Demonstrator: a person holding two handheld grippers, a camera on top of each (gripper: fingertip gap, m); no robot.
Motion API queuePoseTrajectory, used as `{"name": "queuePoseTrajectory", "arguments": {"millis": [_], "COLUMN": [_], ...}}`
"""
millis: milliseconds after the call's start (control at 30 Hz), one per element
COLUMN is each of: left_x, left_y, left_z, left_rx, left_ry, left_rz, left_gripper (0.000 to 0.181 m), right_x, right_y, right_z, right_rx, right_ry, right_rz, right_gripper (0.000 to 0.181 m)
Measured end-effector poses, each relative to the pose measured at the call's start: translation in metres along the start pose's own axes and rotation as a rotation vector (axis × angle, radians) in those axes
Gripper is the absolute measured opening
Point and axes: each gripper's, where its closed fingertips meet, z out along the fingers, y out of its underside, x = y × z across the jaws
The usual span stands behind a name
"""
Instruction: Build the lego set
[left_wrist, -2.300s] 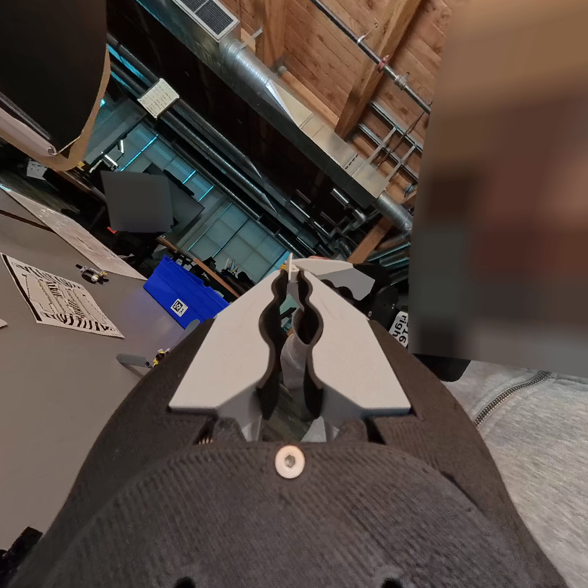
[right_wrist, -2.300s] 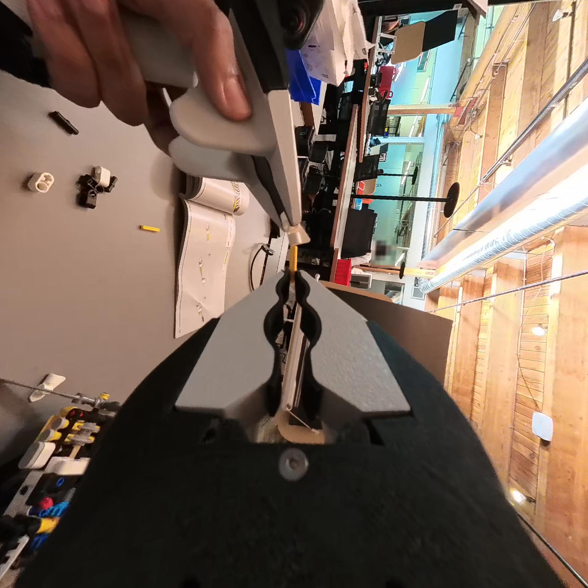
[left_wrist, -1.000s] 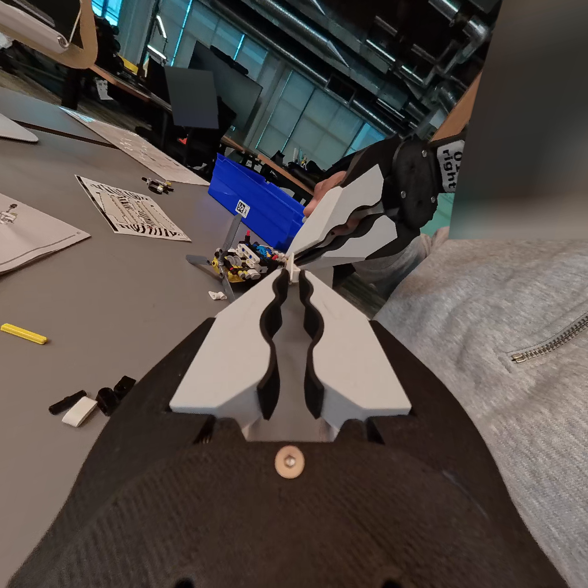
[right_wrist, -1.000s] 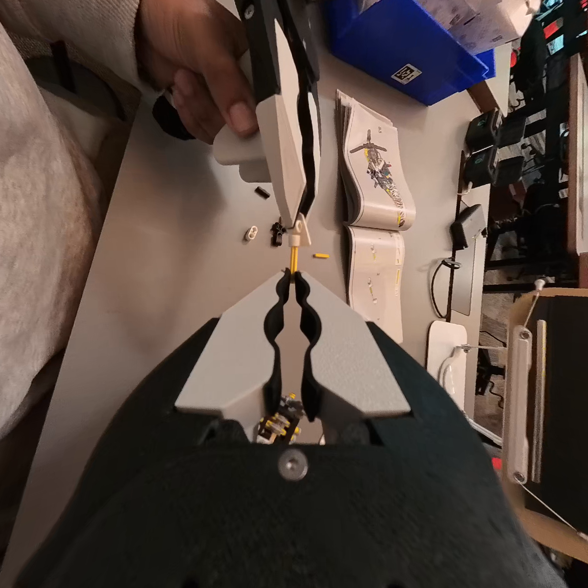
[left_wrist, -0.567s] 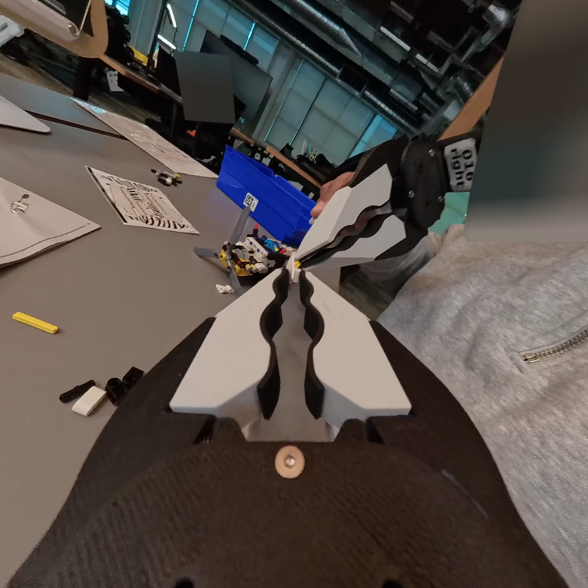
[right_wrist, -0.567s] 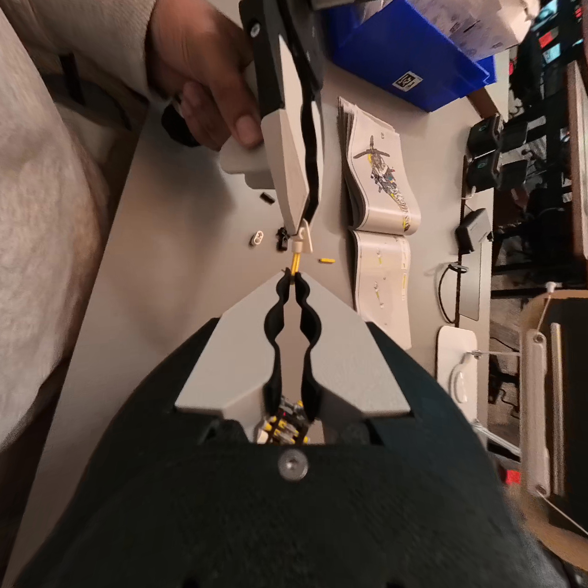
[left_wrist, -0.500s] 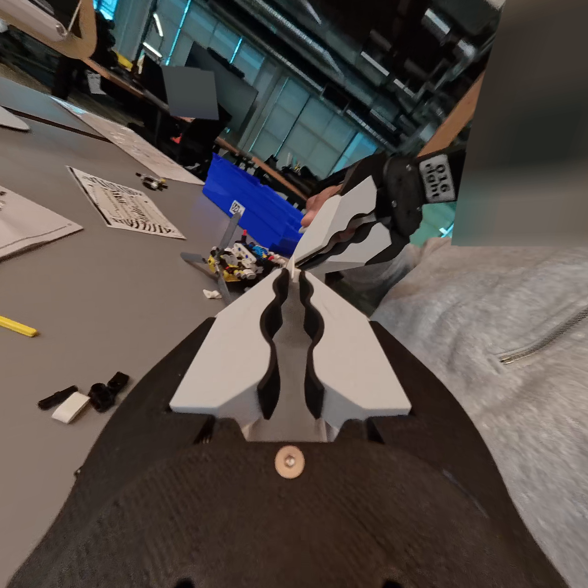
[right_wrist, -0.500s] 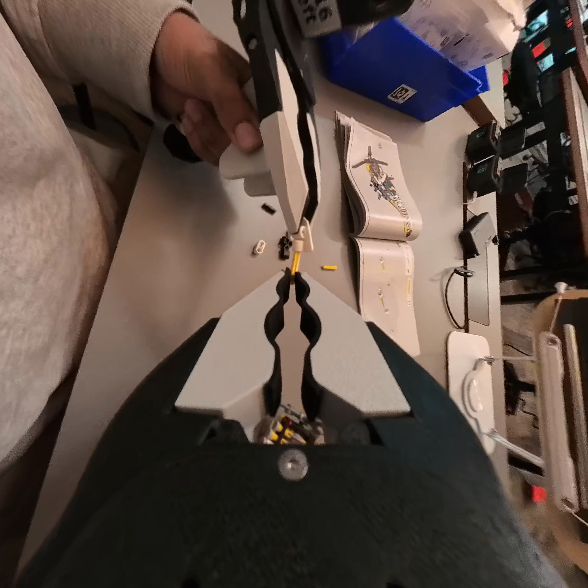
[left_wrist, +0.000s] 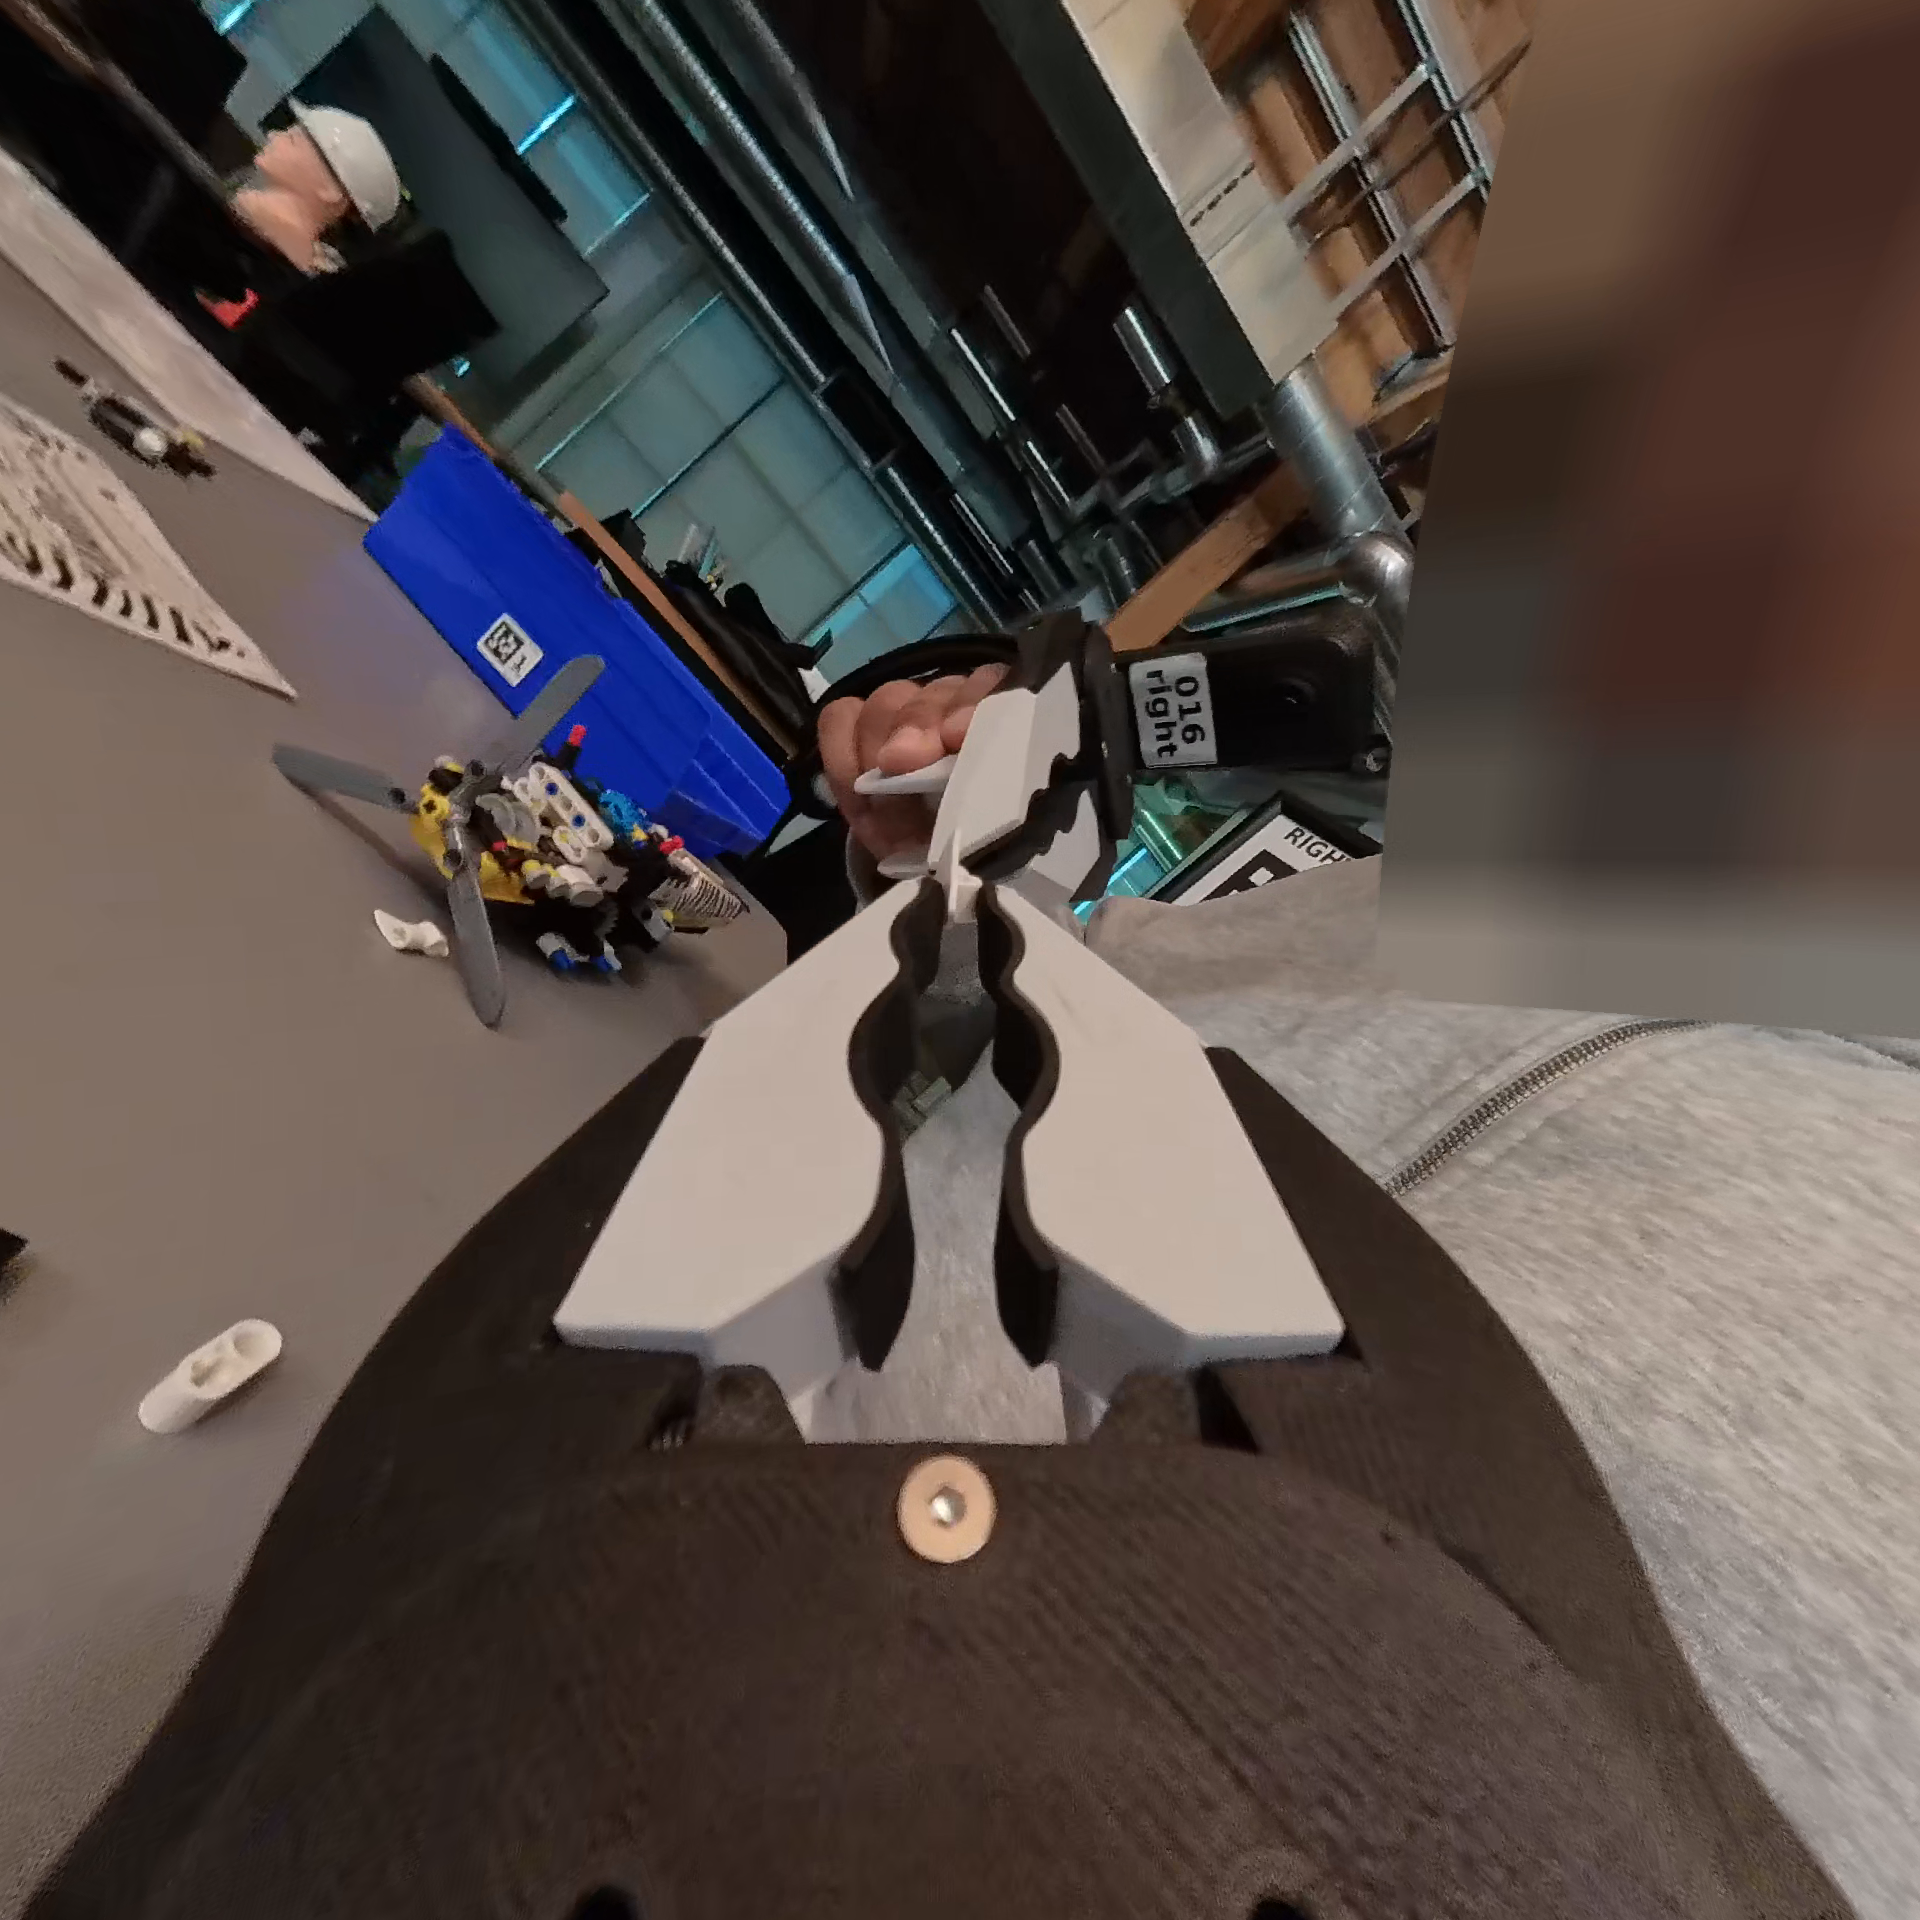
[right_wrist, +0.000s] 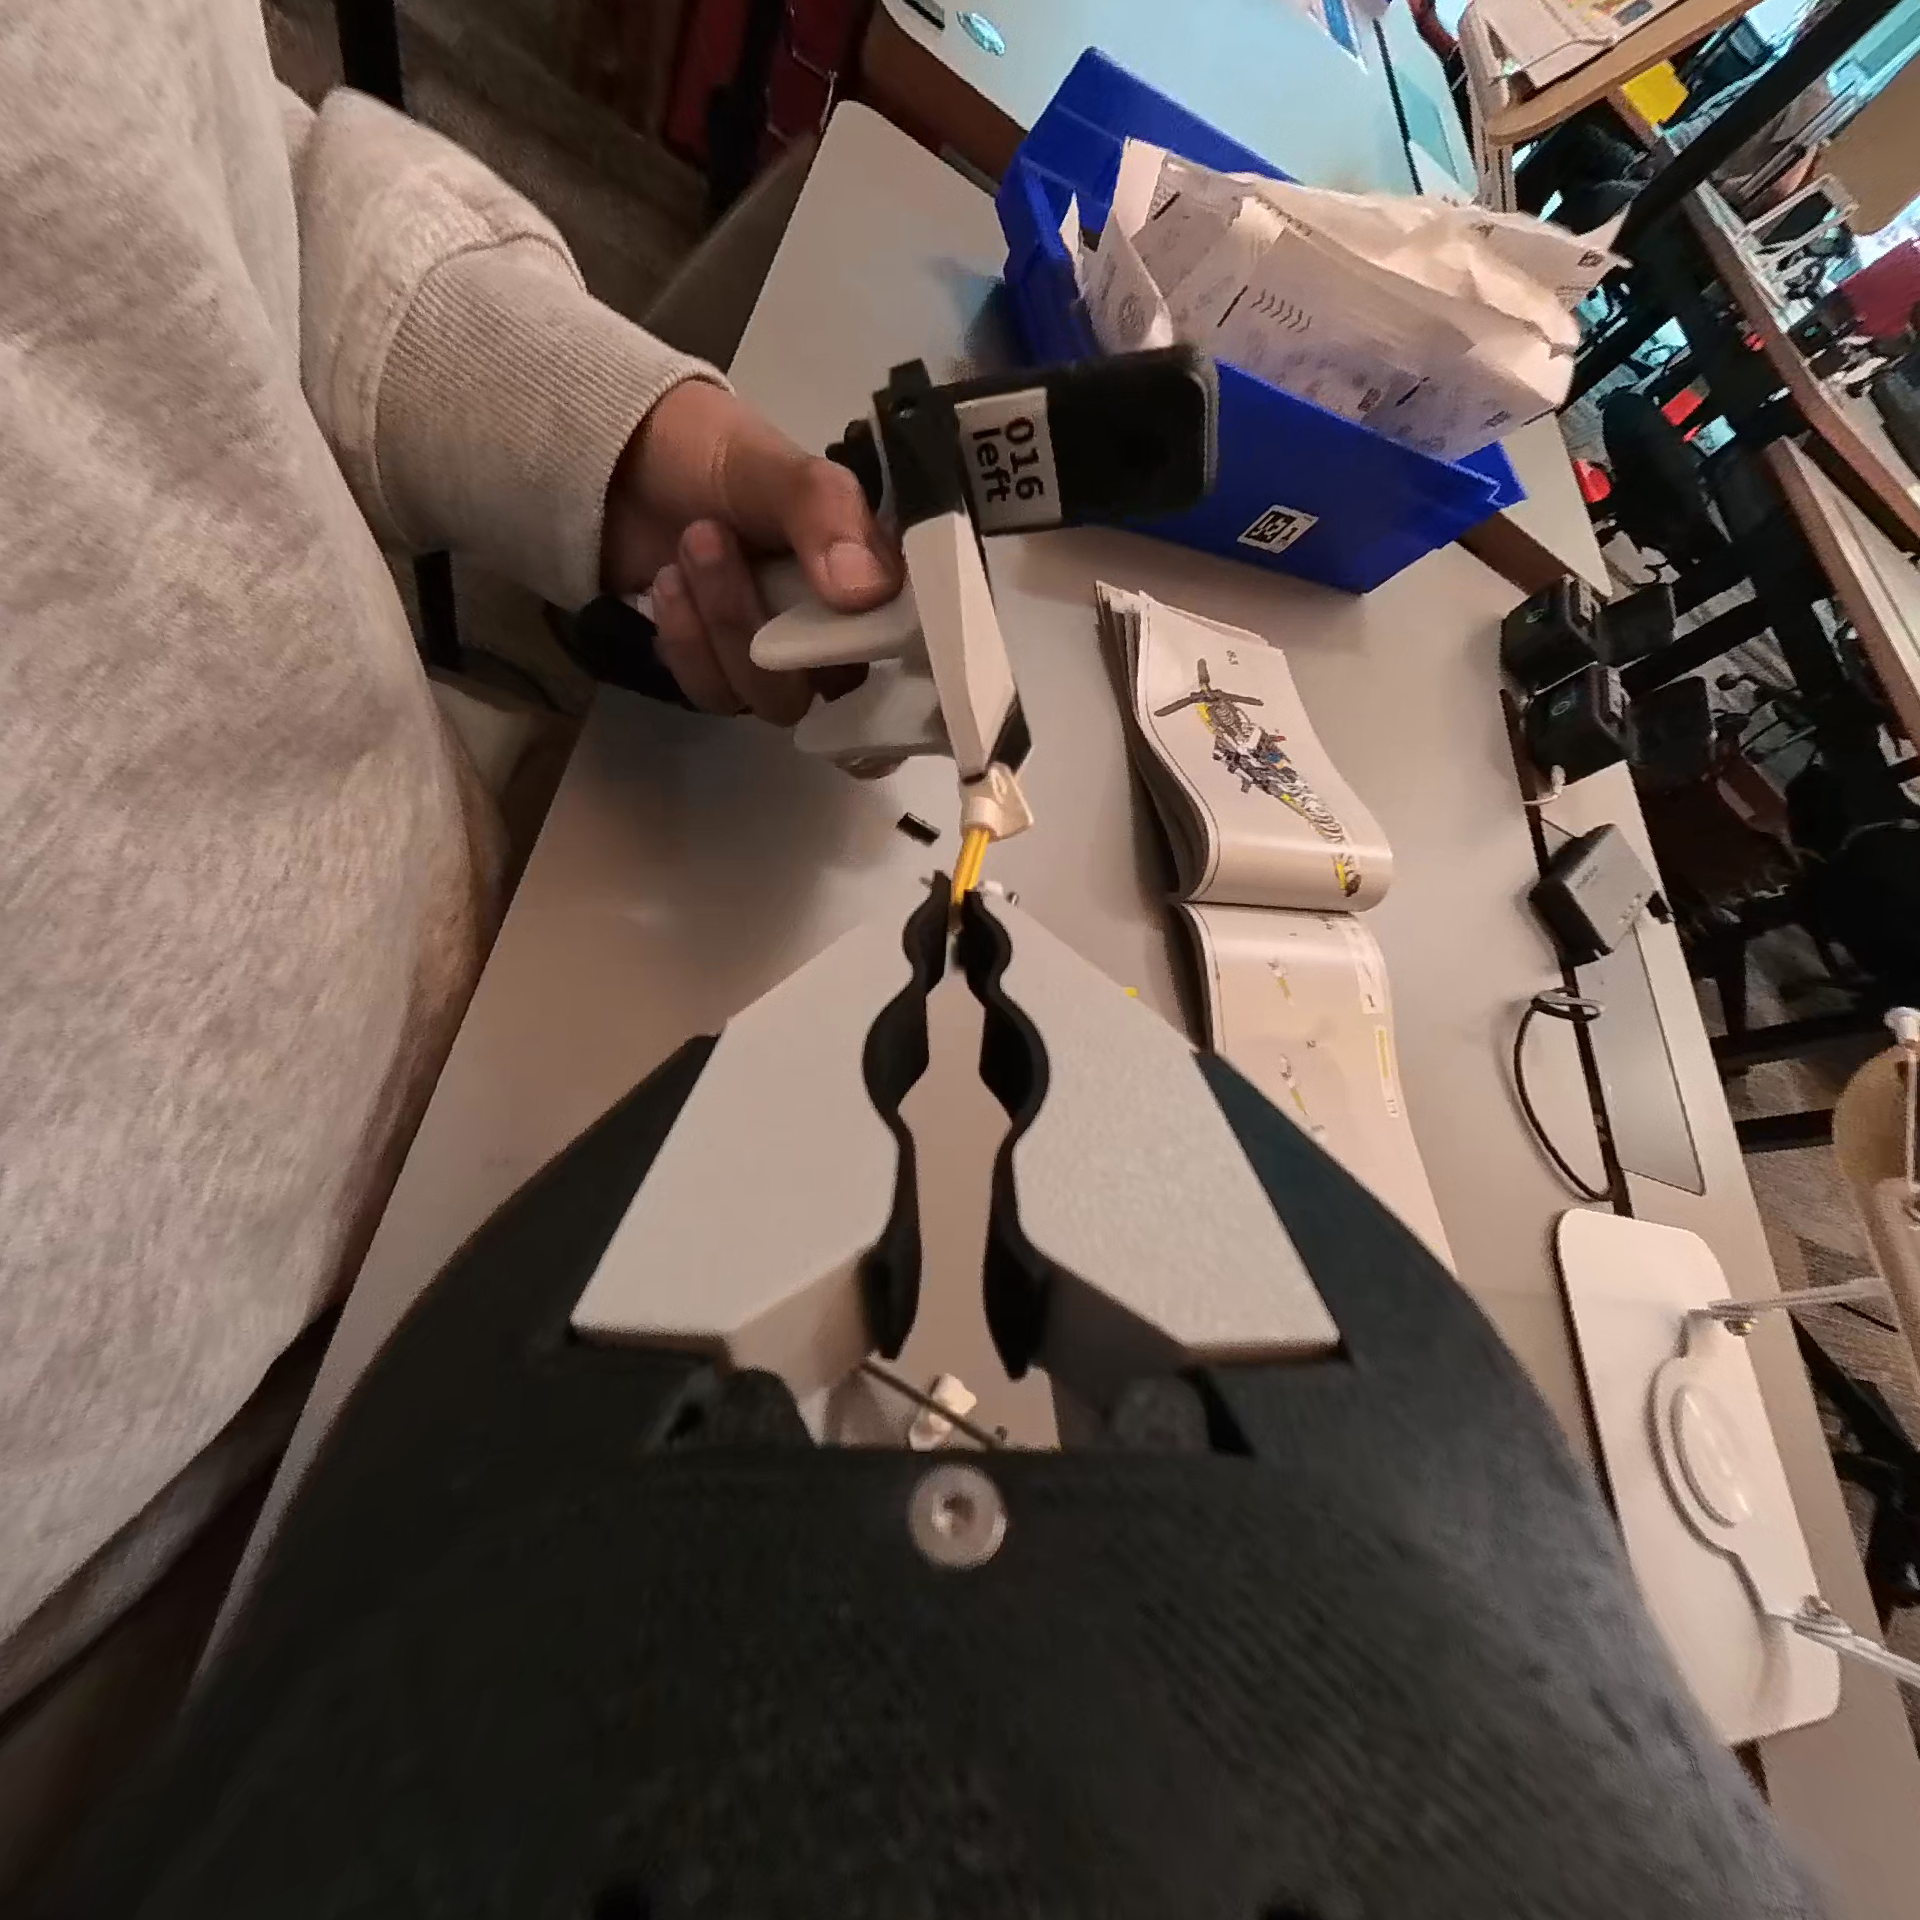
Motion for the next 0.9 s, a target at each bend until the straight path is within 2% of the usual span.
{"name": "queuePoseTrajectory", "arguments": {"millis": [167, 400, 500, 667, 900], "left_x": [-0.006, 0.000, -0.001, -0.008, -0.008], "left_y": [0.007, 0.024, 0.034, 0.056, 0.075], "left_z": [0.000, 0.002, 0.001, -0.003, -0.005], "left_rx": [-0.061, -0.162, -0.197, -0.243, -0.226], "left_ry": [-0.047, 0.028, -0.010, -0.120, -0.121], "left_rz": [-0.029, -0.119, -0.128, -0.142, -0.248], "left_gripper": [0.003, 0.003, 0.003, 0.003, 0.003], "right_x": [-0.007, -0.024, -0.033, -0.054, -0.073], "right_y": [0.006, 0.006, 0.008, 0.018, 0.021], "right_z": [0.001, -0.003, -0.003, 0.001, 0.004], "right_rx": [-0.053, -0.037, -0.054, -0.088, -0.013], "right_ry": [-0.030, -0.185, -0.220, -0.227, -0.228], "right_rz": [-0.040, -0.020, 0.006, 0.084, 0.242], "right_gripper": [0.000, 0.000, 0.000, 0.000, 0.000]}}
